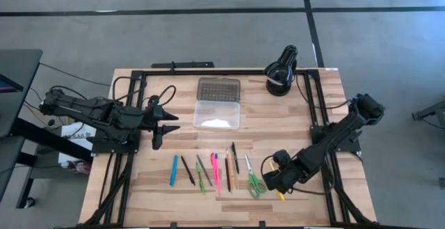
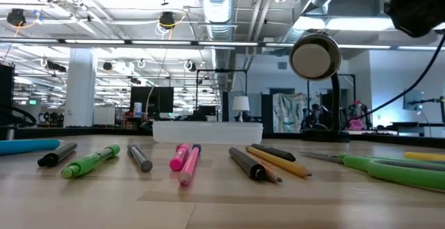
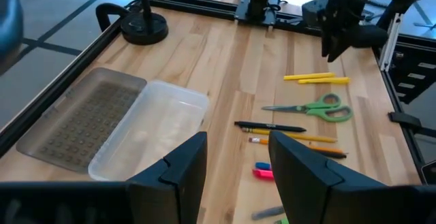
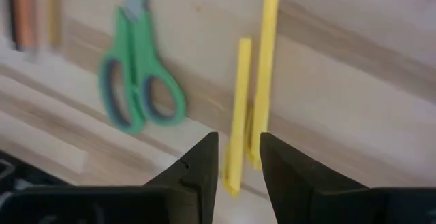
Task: Pick & place school supplies into a supply box
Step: Put the right yellow pen into the supply box
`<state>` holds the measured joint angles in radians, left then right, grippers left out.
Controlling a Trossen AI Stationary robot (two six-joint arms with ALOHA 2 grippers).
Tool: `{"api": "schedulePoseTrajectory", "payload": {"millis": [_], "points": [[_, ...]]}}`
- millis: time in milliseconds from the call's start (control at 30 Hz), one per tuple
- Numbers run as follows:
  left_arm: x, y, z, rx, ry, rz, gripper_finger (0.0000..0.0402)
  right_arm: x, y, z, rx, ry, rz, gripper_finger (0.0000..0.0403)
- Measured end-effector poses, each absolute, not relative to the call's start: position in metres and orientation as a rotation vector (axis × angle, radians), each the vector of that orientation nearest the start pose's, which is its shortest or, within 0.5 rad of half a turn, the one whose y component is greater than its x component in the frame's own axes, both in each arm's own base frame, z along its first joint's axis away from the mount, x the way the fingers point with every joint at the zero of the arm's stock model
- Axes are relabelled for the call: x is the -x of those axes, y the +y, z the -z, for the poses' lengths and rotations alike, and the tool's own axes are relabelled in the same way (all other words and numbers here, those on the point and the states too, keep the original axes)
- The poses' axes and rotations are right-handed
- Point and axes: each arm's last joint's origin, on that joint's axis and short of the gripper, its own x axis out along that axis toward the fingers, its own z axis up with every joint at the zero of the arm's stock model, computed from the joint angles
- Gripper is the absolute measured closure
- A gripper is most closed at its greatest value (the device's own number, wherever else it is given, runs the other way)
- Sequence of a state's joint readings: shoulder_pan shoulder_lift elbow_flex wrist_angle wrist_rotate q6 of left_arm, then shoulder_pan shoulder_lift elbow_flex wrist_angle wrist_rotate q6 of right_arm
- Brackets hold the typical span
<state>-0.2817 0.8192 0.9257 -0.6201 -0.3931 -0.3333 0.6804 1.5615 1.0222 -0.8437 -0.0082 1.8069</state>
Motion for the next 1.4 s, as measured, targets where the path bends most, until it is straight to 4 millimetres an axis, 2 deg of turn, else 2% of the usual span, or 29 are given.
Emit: {"api": "schedulePoseTrajectory", "payload": {"millis": [233, 533, 1400], "points": [[-0.156, -0.034, -0.336, 0.170, 0.459, -0.191, 0.0249, -0.222, 0.181, -0.178, -0.974, 1.396, 0.731, 0.0301], [-0.156, -0.034, -0.336, 0.183, 0.457, -0.193, 0.0249, -0.223, 0.181, -0.163, -0.892, 1.423, 0.770, 0.0301], [-0.156, -0.034, -0.336, 0.191, 0.451, -0.200, 0.0249, -0.222, 0.176, -0.154, -0.857, 1.382, 0.750, 0.0301]]}}
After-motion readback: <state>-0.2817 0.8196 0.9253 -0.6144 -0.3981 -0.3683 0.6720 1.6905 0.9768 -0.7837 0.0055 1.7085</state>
